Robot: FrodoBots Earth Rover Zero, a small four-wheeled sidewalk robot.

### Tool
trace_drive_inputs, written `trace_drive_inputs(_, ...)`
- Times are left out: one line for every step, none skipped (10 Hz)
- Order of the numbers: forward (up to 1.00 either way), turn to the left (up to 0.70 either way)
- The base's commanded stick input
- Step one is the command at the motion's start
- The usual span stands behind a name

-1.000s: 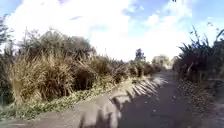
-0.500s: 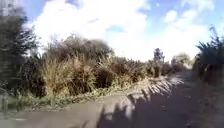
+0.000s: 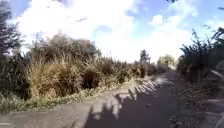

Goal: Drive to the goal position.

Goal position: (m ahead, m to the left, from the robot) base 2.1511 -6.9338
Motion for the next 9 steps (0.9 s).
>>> trace_drive_inputs(0.00, 0.00)
trace_drive_inputs(0.00, 0.00)
trace_drive_inputs(0.00, 0.00)
trace_drive_inputs(0.00, 0.00)
trace_drive_inputs(0.00, 0.70)
trace_drive_inputs(0.00, 0.70)
trace_drive_inputs(0.00, 0.70)
trace_drive_inputs(0.00, 0.70)
trace_drive_inputs(0.00, 0.70)
